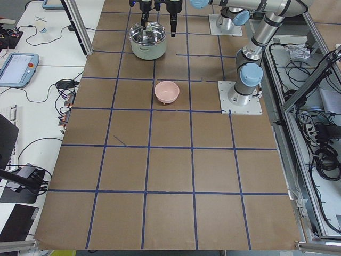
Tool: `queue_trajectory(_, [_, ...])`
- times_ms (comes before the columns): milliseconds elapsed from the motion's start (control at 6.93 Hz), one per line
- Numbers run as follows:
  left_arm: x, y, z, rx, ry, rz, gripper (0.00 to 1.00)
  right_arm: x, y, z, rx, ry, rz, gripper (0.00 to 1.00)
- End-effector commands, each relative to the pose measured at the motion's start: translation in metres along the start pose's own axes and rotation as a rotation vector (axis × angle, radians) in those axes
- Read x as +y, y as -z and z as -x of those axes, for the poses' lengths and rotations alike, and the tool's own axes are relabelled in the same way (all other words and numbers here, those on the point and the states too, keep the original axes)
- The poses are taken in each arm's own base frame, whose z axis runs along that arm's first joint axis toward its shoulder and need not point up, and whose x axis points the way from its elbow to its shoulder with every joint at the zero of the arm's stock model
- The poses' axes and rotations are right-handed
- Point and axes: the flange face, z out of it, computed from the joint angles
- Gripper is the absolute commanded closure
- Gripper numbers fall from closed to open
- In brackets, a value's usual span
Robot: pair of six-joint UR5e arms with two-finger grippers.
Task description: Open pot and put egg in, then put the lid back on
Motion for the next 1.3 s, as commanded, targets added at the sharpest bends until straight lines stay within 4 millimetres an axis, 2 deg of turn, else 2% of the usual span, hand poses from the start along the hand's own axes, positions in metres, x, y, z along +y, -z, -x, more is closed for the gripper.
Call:
queue_trajectory(0, [0.0,0.0,0.0,0.0,-0.001,0.0,0.0,-0.005,0.005,-0.002,-0.003,0.02,-0.031,0.0])
queue_trajectory(144, [0.0,0.0,0.0,0.0,-0.001,0.0,0.0,-0.016,0.015,-0.018,0.0,0.048,-0.049,0.0])
queue_trajectory(289, [0.0,0.0,0.0,0.0,-0.001,0.0,0.0,-0.035,0.041,-0.062,-0.005,0.03,-0.082,0.0])
queue_trajectory(433, [0.0,-0.001,0.0,0.0,-0.008,0.002,0.0,-0.045,0.074,-0.108,0.002,0.03,-0.12,0.0])
queue_trajectory(577, [0.001,0.0,0.0,0.0,-0.008,0.0,0.0,-0.048,0.106,-0.144,0.011,-0.004,-0.147,0.0])
queue_trajectory(722, [0.001,0.0,0.0,0.0,-0.008,0.0,0.0,-0.034,0.143,-0.175,0.005,-0.057,-0.113,0.0])
queue_trajectory(866, [0.001,0.0,0.0,0.0,-0.008,0.0,0.0,-0.013,0.174,-0.194,-0.002,-0.061,-0.084,0.0])
queue_trajectory(1155, [0.001,0.0,0.0,0.0,-0.008,0.0,0.0,0.024,0.152,-0.205,0.049,-0.014,-0.017,0.0])
